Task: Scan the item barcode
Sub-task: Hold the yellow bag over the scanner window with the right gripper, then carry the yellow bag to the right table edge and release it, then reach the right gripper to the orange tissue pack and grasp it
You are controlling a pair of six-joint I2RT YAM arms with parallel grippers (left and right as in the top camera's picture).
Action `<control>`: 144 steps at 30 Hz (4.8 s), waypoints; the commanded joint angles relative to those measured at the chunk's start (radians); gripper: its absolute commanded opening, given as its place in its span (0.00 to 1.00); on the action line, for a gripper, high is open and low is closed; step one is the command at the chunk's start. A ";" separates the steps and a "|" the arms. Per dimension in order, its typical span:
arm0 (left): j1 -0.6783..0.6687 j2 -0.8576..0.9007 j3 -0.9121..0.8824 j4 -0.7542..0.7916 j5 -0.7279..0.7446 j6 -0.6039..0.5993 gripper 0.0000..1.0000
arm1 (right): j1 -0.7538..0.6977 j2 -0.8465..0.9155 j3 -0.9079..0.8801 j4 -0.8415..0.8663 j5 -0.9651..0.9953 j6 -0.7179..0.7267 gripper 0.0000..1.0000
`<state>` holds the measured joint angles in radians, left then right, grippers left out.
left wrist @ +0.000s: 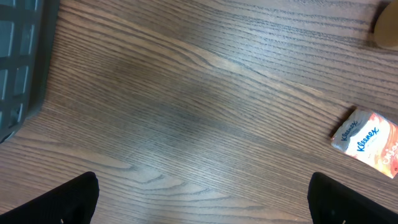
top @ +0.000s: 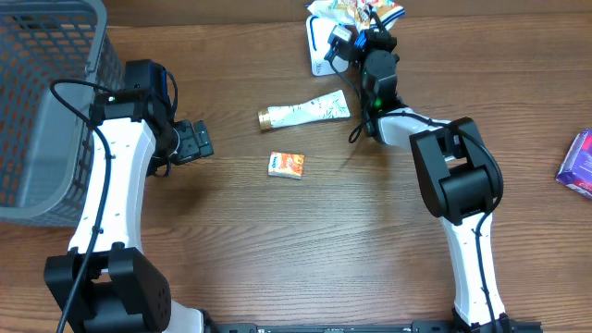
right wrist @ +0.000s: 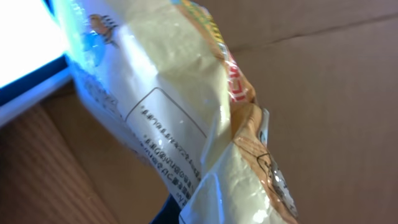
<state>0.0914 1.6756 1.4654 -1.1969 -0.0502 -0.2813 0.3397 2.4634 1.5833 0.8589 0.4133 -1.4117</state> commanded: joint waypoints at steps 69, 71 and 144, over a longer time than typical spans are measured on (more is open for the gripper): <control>-0.001 -0.024 0.016 0.001 -0.009 0.004 1.00 | -0.177 -0.663 -0.173 -0.665 0.672 0.716 0.04; -0.001 -0.024 0.016 0.001 -0.009 0.004 1.00 | -0.256 -0.675 -0.173 -0.843 0.694 0.877 0.04; 0.105 -0.219 0.243 0.097 0.098 0.170 1.00 | 0.373 -0.393 0.032 -1.691 -0.315 2.077 1.00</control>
<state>0.1963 1.5154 1.6787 -1.1015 0.0189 -0.1520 0.7090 2.0735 1.5784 -0.8314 0.0532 0.5861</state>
